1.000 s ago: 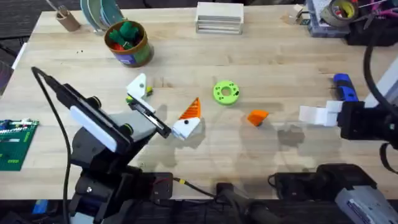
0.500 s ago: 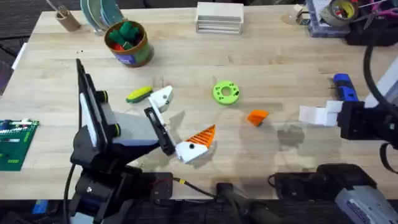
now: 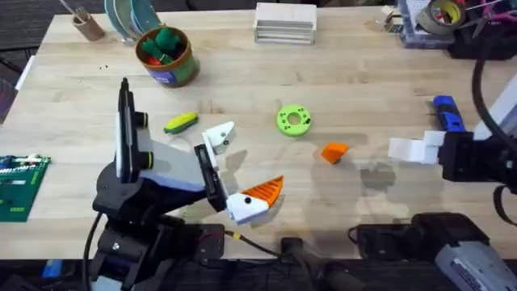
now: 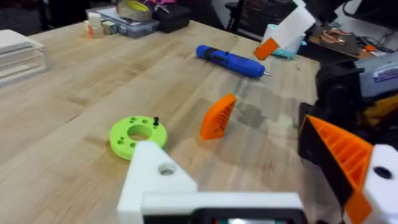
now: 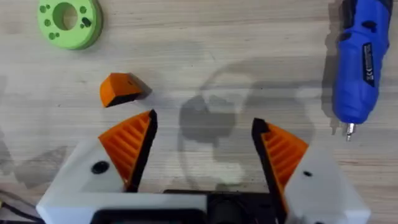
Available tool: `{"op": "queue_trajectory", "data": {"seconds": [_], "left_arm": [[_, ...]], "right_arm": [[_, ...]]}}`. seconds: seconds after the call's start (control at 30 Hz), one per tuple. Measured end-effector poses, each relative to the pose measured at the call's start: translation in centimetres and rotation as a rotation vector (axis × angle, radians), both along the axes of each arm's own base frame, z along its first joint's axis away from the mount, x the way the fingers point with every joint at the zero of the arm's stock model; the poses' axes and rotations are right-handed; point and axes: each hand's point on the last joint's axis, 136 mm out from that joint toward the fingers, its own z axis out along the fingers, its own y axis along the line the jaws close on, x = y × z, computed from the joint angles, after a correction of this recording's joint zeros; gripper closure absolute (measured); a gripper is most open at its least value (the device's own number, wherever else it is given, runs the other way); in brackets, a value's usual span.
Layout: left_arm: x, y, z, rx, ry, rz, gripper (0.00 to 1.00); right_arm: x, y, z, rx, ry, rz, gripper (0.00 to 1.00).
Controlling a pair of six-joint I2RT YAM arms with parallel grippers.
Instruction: Pick up the gripper from the table and insert it into the empty holder that is missing its gripper. Then pick up a screw, insert it into the mounting hole, and use the screwdriver to tighten it. Finally, clean up the table by picking up the vegetable and placing it into the bucket.
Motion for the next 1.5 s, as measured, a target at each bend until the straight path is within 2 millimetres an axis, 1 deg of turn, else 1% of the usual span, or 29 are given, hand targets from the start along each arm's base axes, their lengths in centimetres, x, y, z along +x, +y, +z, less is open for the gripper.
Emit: {"op": "queue_trajectory", "data": {"seconds": [0.27, 0.37, 0.57, 0.8, 0.97, 1.07, 1.17, 1.33, 1.5], "left_arm": [[-0.4, -0.1, 0.0, -0.003, 0.007, -0.023, 0.009], [-0.4, -0.2, 0.0, -0.003, 0.008, -0.027, 0.008], [-0.5, -0.2, 0.0, -0.003, 0.009, -0.03, 0.008], [-0.5, -0.2, 0.0, -0.003, 0.009, -0.03, 0.008], [-0.5, -0.2, 0.0, -0.003, 0.009, -0.03, 0.008], [-0.5, -0.2, 0.0, -0.003, 0.01, -0.03, 0.008], [-0.5, -0.2, 0.0, -0.003, 0.01, -0.03, 0.008], [-0.5, -0.2, 0.0, -0.003, 0.009, -0.03, 0.008], [-0.5, -0.2, 0.0, -0.003, 0.01, -0.03, 0.008]], "right_arm": [[0.1, 0.1, 0.1, 0.003, -0.006, 0.002, 0.009], [0.4, 0.6, 0.2, 0.027, -0.018, 0.019, 0.008], [0.7, 1.6, 0.6, 0.047, -0.047, 0.11, 0.008], [0.1, 4.7, 0.6, 0.039, -0.051, 0.362, 0.009], [-0.4, 6.9, -0.7, 0.013, 0.031, 0.521, 0.01], [0.1, 8.2, -1.2, -0.01, 0.043, 0.596, 0.009], [1.4, 9.7, -0.8, -0.016, -0.01, 0.644, 0.01], [2.4, 10.5, -0.7, -0.017, -0.04, 0.661, 0.007], [2.6, 10.6, -2.0, -0.03, 0.026, 0.661, 0.007]]}}
